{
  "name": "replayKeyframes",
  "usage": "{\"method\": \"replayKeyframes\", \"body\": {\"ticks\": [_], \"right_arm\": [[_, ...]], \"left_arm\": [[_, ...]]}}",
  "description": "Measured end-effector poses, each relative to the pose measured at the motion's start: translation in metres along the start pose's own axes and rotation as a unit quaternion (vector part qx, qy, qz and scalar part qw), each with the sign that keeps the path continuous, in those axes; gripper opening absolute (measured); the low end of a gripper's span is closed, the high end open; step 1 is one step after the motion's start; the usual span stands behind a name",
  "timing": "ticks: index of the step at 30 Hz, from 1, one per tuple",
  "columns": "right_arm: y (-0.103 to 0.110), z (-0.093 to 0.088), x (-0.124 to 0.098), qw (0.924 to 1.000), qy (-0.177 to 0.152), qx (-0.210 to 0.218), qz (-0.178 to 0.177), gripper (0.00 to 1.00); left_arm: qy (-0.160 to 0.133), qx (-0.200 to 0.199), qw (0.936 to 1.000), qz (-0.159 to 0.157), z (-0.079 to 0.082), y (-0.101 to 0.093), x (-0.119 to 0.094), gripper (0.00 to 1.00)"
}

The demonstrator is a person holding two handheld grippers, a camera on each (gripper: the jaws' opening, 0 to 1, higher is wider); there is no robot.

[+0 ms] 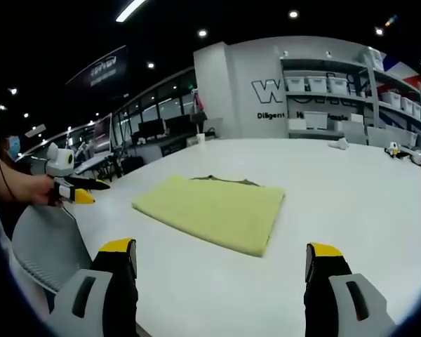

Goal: Fold the garment on the visible template until the final outline fits inside the template.

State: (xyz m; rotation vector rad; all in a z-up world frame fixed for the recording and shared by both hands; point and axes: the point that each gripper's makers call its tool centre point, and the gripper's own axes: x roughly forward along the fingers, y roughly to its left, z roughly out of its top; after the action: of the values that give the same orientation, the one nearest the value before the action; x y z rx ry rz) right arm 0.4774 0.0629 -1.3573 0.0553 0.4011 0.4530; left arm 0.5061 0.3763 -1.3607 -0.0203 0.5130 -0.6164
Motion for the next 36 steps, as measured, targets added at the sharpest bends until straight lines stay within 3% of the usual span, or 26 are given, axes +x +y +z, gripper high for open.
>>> {"method": "replayKeyframes", "body": {"ticks": [10,36], "right_arm": [[0.000,0.003,0.001,0.9999,-0.007,0.010,-0.005,0.99],[0.003,0.005,0.013,0.9999,-0.005,0.006,-0.009,0.99]], "left_arm": [[0.002,-0.001,0.9999,-0.010,-0.004,-0.004,0.006,0.90],[-0.003,-0.004,0.9999,-0.015,0.001,0.008,0.011,0.90]]}}
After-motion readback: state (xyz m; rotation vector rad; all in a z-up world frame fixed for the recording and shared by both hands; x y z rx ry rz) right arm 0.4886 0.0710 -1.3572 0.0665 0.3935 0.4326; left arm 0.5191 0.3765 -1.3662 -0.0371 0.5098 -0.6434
